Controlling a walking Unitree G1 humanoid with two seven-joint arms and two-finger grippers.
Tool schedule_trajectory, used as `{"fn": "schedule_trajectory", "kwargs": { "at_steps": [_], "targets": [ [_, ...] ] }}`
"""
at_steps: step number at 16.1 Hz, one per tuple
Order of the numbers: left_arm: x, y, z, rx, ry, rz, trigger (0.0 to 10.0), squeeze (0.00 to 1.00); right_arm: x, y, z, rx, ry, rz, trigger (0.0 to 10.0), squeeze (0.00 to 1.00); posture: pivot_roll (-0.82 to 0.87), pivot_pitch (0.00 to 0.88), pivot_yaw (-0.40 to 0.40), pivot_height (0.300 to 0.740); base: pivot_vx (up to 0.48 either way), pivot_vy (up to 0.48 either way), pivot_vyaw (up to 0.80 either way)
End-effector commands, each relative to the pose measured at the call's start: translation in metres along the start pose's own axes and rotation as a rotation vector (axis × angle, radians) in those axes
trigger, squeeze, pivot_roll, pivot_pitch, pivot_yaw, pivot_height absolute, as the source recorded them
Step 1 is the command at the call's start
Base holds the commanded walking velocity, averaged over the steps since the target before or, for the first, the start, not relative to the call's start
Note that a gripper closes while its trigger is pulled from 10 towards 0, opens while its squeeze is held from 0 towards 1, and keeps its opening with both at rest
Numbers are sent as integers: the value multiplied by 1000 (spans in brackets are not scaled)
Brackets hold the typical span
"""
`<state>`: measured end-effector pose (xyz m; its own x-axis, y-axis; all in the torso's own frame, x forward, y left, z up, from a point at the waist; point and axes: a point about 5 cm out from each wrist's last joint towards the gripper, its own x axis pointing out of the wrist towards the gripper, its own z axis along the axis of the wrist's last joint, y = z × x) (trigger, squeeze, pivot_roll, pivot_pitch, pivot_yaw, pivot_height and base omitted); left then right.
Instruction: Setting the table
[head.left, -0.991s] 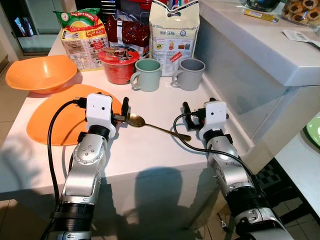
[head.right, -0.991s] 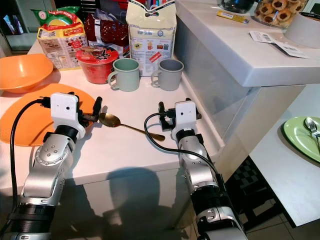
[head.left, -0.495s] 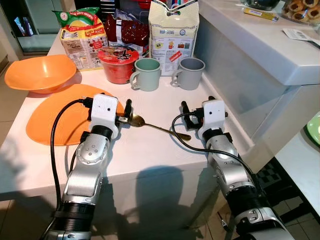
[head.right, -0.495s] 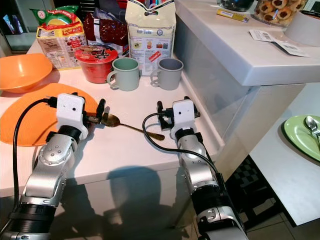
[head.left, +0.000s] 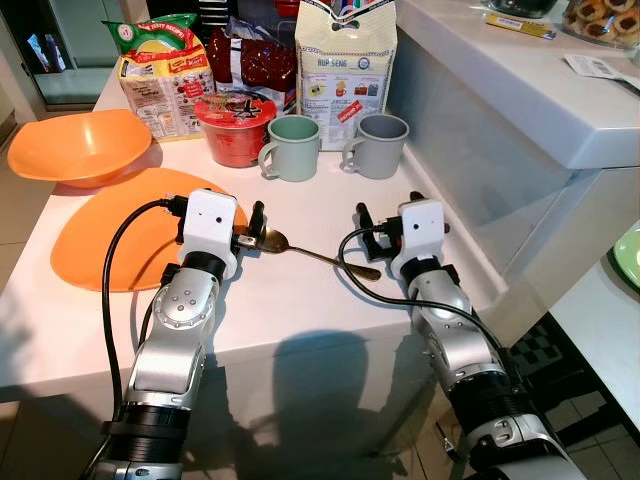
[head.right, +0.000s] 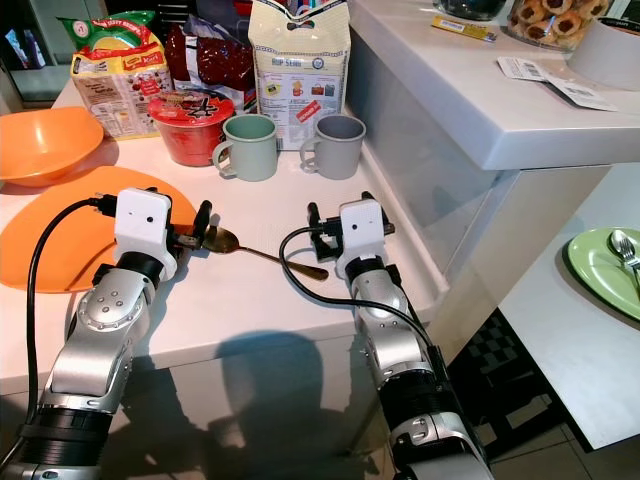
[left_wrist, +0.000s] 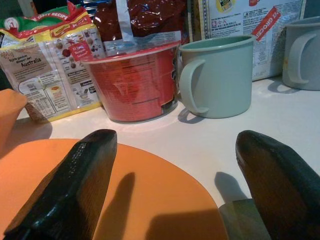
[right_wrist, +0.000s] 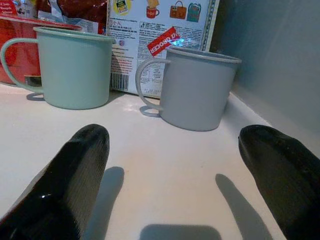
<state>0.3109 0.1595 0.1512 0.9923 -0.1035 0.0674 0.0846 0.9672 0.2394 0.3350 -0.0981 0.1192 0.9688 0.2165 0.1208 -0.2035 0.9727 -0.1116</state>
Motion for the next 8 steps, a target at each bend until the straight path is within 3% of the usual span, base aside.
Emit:
{"fn": "schedule_trajectory", "kwargs": {
  "at_steps": [1, 3, 6, 8],
  "targets": [
    [3, -3, 2, 15, 6, -17, 10000, 0, 1, -1, -1, 13, 16, -3, 10000, 0, 172, 0, -39, 740, 0, 0, 0],
    [6, -3, 3, 19, 7, -22, 10000, 0, 17, 1, 8, 3, 36, 9, 10000, 0, 172, 0, -38, 740, 0, 0, 0],
    [4, -1, 3, 27, 5, -20, 10000, 0, 47, -23, 32, -43, 23, -63, 10000, 0, 202, 0, -49, 740, 0, 0, 0],
    [-5, 0, 2, 43, 18, -22, 10000, 0, 67, -27, 52, -75, 27, -68, 10000, 0, 261, 0, -55, 740, 0, 0, 0]
  ]
}}
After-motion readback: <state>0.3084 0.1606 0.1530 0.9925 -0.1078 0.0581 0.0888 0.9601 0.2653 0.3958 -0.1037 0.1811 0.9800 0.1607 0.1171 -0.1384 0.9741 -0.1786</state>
